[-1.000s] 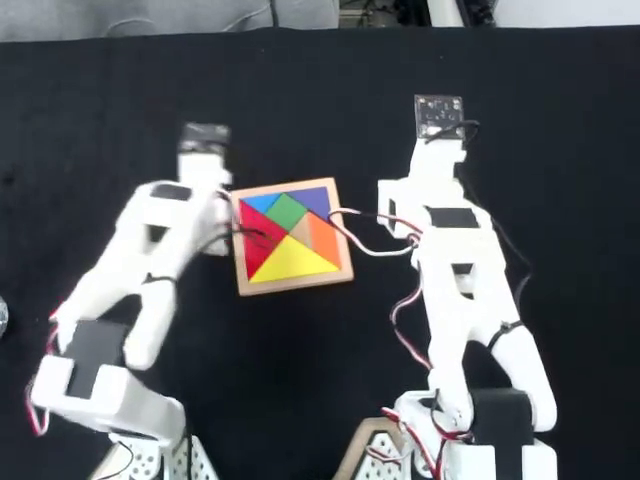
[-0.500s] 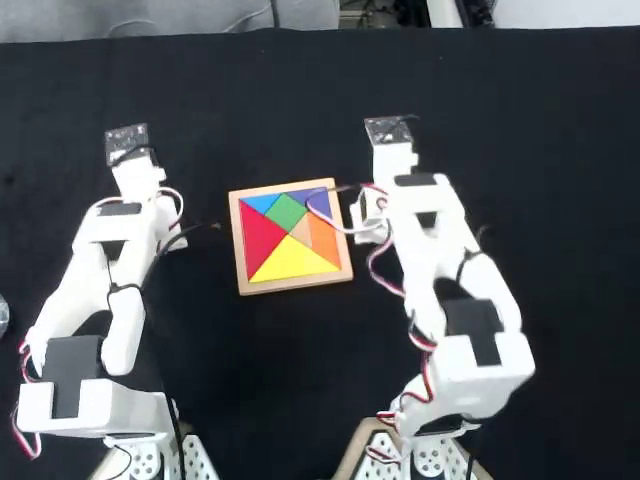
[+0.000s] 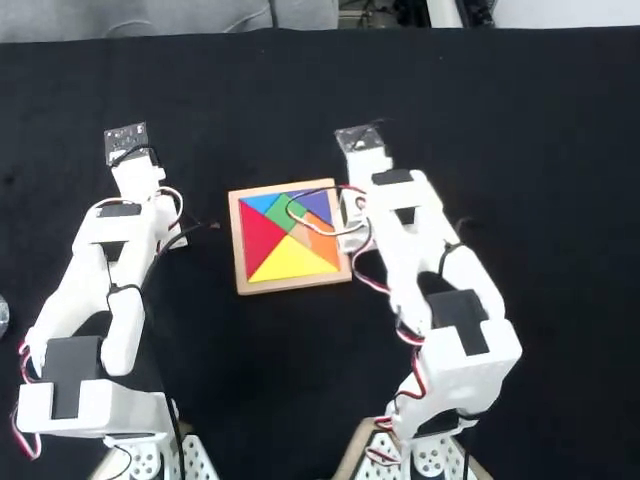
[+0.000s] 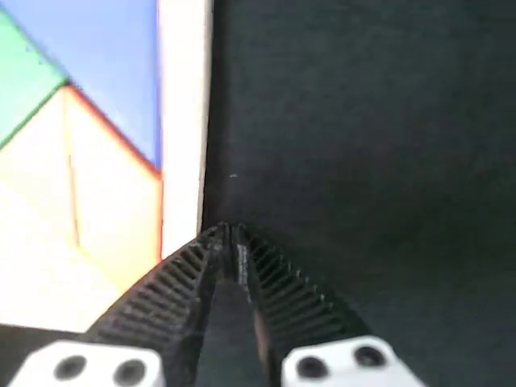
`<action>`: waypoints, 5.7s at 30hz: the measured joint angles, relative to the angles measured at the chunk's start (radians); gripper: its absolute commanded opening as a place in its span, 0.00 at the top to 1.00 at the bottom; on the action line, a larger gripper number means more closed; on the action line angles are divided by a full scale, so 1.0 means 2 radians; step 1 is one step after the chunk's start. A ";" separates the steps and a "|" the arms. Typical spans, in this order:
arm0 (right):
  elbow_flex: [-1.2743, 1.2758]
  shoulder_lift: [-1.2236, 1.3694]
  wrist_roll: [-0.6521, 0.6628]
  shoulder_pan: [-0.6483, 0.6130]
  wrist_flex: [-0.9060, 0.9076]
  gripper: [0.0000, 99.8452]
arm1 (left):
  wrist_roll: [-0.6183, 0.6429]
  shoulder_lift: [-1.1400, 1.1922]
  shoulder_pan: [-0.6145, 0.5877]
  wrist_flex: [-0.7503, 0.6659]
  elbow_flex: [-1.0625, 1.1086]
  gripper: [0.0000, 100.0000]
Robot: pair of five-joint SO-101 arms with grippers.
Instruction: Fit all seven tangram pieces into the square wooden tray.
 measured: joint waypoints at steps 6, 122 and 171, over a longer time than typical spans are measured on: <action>-0.001 0.000 -0.001 -0.004 0.005 0.99 | 0.000 0.000 -0.002 0.000 0.000 0.97; 0.008 -1.026 0.081 0.084 -0.048 0.99 | 0.000 -0.815 -0.018 0.442 -0.411 0.97; 0.216 -1.027 0.082 0.083 0.147 0.99 | -0.071 -0.901 0.038 0.206 0.275 0.79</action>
